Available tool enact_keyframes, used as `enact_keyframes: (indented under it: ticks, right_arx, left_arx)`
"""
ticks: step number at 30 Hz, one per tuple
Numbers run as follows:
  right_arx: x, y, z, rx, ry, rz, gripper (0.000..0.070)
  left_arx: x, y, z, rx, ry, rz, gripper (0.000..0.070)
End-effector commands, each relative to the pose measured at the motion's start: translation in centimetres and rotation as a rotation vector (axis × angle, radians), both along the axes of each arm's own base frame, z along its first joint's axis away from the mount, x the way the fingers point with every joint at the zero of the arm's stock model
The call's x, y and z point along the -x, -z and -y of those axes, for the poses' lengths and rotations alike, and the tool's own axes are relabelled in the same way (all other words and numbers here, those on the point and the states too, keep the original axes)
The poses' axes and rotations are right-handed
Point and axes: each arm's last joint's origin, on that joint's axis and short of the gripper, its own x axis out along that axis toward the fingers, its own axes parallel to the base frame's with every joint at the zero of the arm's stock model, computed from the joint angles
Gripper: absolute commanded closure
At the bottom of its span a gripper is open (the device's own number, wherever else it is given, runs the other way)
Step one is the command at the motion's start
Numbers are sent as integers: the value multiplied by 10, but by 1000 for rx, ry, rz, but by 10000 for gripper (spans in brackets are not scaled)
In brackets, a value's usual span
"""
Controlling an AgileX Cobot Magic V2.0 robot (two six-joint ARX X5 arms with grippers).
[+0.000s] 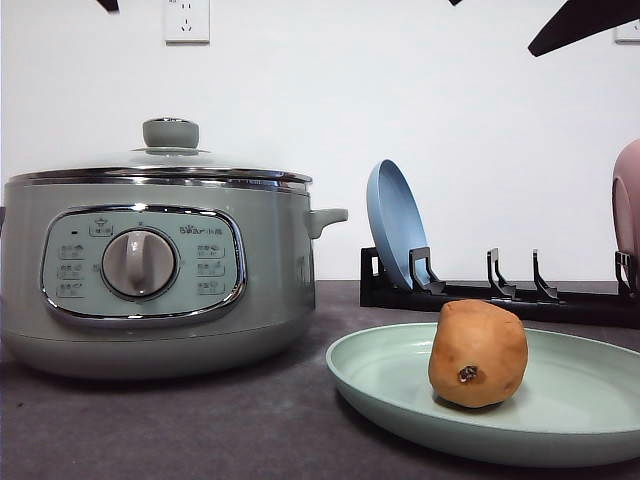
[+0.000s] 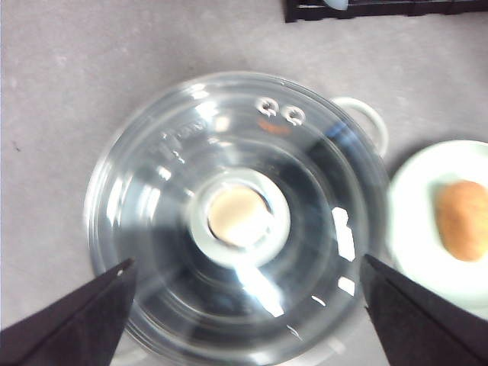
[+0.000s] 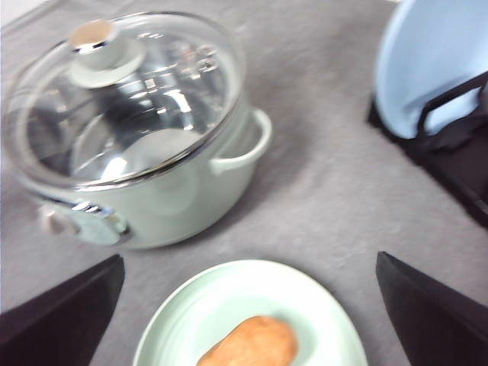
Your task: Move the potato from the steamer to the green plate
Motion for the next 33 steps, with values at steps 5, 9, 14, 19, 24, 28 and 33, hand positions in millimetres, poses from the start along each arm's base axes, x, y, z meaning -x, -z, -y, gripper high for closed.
enact_keyframes:
  ticks: [5, 9, 14, 19, 24, 28, 33]
  right_arx:
    - [4, 0, -1, -11, -48, -65, 33]
    - [8, 4, -1, -22, -99, -150, 33]
    - [13, 9, 0, -34, -142, -240, 33]
    - [14, 10, 0, -29, -145, -257, 43]
    - [14, 10, 0, -26, -145, -261, 562]
    - [14, 10, 0, -26, -145, -260, 700]
    - [14, 10, 0, -25, -143, -258, 700]
  left_arx:
    - [32, -23, -10, 123, 81, 13, 110]
    - [47, -29, -16, 153, 105, 1, 111]
    - [55, -33, -20, 177, 117, 12, 130]
    - [56, -34, -20, 177, 118, 13, 235]
    - [56, -34, -20, 177, 119, 14, 575]
    - [56, -34, -20, 177, 118, 14, 698]
    - [56, -34, -20, 177, 118, 14, 698]
